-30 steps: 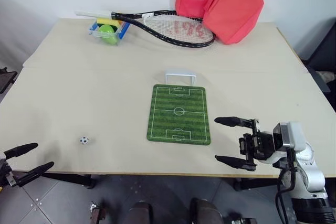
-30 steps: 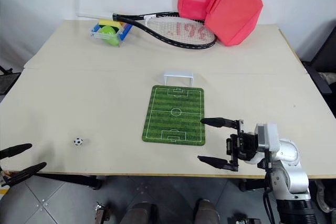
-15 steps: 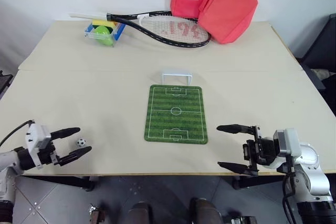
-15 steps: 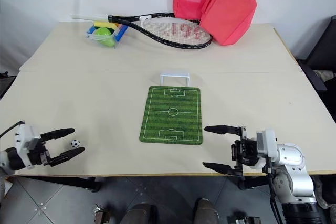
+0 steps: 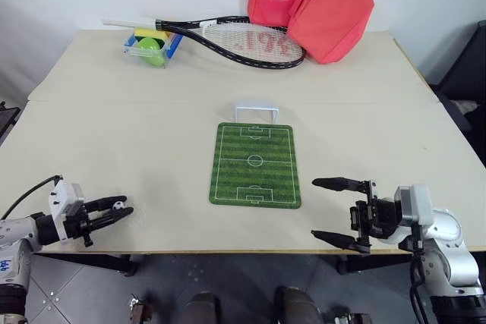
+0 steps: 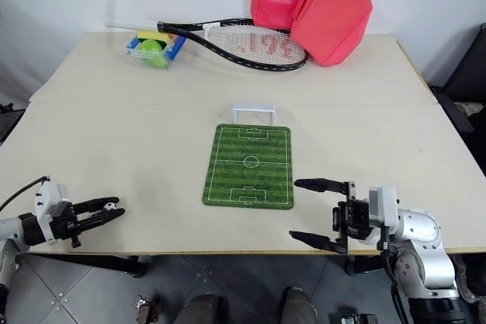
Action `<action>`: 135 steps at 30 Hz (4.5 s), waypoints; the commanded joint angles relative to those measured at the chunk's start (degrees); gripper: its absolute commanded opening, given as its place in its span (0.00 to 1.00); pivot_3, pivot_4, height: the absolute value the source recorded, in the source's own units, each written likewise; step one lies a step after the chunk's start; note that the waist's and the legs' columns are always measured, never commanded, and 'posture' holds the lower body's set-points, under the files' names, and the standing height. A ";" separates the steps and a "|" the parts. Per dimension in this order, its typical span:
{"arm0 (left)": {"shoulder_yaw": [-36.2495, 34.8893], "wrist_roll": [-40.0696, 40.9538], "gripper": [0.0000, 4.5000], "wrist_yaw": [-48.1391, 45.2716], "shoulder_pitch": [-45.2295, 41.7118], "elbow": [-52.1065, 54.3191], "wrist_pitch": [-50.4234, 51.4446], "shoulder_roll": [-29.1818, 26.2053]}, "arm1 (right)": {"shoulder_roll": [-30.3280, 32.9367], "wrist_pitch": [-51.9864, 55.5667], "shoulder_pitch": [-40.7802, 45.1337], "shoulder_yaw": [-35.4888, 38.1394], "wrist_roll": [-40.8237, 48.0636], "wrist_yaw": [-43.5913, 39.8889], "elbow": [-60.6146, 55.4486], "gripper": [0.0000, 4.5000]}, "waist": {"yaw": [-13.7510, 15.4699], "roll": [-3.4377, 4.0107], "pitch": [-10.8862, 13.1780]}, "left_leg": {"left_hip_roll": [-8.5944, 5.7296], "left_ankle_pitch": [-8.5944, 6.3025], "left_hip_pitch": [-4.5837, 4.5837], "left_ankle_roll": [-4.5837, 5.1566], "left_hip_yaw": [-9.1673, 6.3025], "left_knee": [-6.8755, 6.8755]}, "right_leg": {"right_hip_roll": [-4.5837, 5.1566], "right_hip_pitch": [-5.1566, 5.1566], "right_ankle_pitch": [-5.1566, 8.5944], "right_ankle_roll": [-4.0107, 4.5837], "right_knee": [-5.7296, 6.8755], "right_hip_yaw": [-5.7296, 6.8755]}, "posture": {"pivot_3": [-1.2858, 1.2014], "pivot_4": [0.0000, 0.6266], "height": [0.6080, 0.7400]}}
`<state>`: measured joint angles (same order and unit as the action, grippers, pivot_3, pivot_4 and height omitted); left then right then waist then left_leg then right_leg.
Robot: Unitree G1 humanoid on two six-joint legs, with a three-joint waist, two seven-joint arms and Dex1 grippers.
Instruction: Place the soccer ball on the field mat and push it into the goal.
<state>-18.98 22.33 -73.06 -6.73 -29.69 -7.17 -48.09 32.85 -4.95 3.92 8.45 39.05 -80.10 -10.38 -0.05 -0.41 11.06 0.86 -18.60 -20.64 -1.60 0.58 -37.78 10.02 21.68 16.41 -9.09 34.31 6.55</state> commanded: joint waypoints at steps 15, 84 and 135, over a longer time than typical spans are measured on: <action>28.12 -0.88 0.19 4.15 -28.90 26.33 25.38 16.14 | 5.36 -5.17 -9.75 14.46 0.45 -0.66 1.84 1.00 | 2.14 0.00 0.00 | -0.03 -0.19 -0.31 0.19 0.02 -0.60 | -0.04 -0.02 -0.14 -0.11 -0.03 -0.06 | 0.52 0.24 1.00; 20.66 2.58 0.21 -4.59 -4.17 31.15 9.97 12.89 | 4.68 -6.01 -8.67 12.51 -1.52 4.27 3.12 1.00 | 2.64 0.13 0.07 | 0.08 -0.51 -0.54 0.40 0.04 -1.23 | -0.17 -0.09 -0.30 -0.25 -0.24 -0.20 | 0.52 0.24 1.00; 7.93 -1.13 0.00 4.57 -15.12 11.54 6.09 6.45 | -4.93 -7.66 -12.26 17.29 -6.30 30.91 0.08 1.00 | 0.68 0.29 0.10 | 0.09 -0.64 -0.52 0.54 0.26 -1.18 | -0.21 -0.01 -0.40 -0.40 -0.36 -0.45 | 0.52 0.24 1.00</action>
<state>-8.54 19.09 -70.21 -23.62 -22.30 -3.07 -40.70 26.85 -10.84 -8.57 23.34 31.57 -48.20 -10.81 0.64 -0.12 11.16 0.96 -19.24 -21.16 -1.07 0.85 -38.96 9.81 21.67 16.00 -9.49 33.93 6.10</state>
